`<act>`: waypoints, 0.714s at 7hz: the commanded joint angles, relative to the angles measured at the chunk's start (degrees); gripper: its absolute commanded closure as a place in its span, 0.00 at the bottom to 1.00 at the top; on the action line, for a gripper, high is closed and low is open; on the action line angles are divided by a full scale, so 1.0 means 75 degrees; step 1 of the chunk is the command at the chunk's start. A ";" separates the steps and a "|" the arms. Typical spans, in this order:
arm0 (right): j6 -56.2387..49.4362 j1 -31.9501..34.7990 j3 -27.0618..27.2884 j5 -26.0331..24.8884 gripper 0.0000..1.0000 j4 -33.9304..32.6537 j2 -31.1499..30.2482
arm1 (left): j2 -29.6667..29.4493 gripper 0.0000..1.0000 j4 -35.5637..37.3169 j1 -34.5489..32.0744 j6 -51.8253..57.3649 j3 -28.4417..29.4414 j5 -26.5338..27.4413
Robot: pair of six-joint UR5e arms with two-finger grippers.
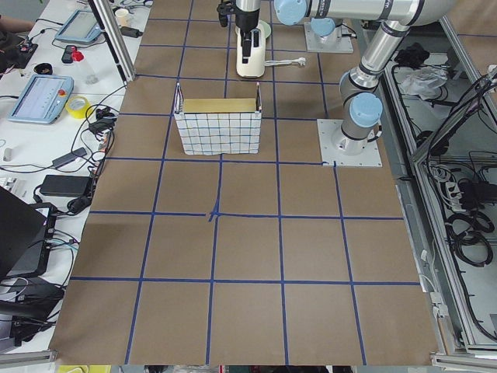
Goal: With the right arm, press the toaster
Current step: 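Lower the right gripper onto the toaster lever beside the plate, then press the toaster lever down with the right gripper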
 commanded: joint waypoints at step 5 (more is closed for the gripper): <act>-0.0054 0.0000 0.0366 0.0004 1.00 -0.0725 0.0219 | 0.0000 0.00 0.0000 0.0000 0.0000 0.0000 0.0000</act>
